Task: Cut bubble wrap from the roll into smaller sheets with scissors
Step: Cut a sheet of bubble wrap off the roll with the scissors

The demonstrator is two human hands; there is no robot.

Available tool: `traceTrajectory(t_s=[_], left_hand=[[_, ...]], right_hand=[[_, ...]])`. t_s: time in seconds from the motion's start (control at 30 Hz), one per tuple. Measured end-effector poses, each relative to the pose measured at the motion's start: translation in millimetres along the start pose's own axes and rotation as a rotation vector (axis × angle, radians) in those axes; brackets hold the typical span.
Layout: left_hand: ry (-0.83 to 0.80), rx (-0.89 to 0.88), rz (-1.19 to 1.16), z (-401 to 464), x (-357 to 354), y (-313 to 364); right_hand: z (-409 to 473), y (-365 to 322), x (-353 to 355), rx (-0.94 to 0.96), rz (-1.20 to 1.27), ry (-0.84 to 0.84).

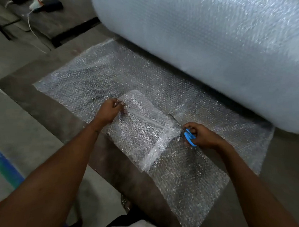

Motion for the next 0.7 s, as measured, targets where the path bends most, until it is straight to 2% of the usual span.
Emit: traceTrajectory(t_s=[0.1, 0.27, 0.5, 0.7], left_hand=[[0.062, -0.031, 0.104, 8, 8, 9], [0.192, -0.017, 0.218, 28, 30, 10], [0.104, -0.079, 0.443, 43, 33, 13], [0.193, -0.096, 0.43, 38, 40, 20]], right_hand=[[0, -4, 15, -0.028, -0.084, 0.025], [-4, -6, 35, -0.067, -0.311, -0.12], [-17, 10, 52, -0.063, -0.549, -0.248], [-33, 48, 64, -0.149, -0.623, -0.338]])
Point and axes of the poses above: each hand's wrist, its own z-axis towards the middle knuckle, its own x-axis out of the back of the hand, y = z × x, the point moved 5 cm from there along z, towards the middle knuckle, and after that the axes turned 9 degrees about -z, right-handed, at the moved point
